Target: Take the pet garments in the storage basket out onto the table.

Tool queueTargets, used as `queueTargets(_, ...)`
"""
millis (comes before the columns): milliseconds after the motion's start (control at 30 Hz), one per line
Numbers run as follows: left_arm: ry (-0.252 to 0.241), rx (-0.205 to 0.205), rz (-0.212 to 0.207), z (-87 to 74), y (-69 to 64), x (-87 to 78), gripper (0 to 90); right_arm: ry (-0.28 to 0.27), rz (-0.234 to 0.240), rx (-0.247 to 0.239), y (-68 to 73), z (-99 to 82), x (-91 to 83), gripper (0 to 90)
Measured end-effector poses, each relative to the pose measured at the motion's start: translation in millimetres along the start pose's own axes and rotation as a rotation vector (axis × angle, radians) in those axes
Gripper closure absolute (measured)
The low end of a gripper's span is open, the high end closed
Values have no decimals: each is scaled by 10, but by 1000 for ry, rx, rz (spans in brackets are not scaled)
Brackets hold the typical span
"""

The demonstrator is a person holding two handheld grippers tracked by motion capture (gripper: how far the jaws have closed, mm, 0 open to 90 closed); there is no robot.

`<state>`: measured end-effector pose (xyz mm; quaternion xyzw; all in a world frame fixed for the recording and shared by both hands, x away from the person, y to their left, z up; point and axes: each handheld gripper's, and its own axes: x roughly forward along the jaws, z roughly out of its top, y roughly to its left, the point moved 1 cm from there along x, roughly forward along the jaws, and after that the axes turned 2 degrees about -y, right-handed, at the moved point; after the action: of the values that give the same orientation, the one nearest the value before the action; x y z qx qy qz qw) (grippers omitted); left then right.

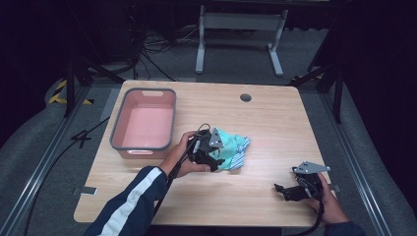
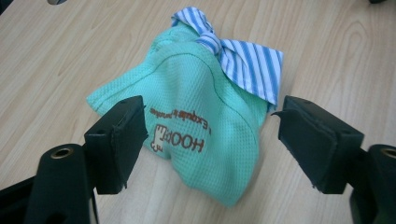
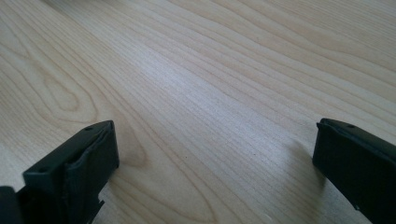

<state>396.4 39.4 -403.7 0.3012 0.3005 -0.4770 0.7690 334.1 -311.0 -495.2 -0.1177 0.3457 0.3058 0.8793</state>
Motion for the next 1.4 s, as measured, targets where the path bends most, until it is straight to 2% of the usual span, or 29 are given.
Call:
queueTargets(200,9,27,-7,-92,-45,-104,228,0,0,0,0,0,0,5)
queueTargets(233,13,43,-2,-104,-50,-121,228,0,0,1,1,0,0,5)
queueTargets(567,31,58,13,-251,-98,-241,207,0,0,0,0,0,0,5)
queueTargets(633,55,68,16,-308,-114,-262,202,0,-1,0,0,0,0,5)
queueTargets(900,64,71,25,-431,-146,-346,201,0,-1,2,2,0,0,5)
queueTargets(1100,100,85,30,-595,-187,-404,200,0,-1,1,1,0,0,5)
queueTargets(1400,149,69,39,-869,-204,-490,201,0,-1,0,1,0,-1,5)
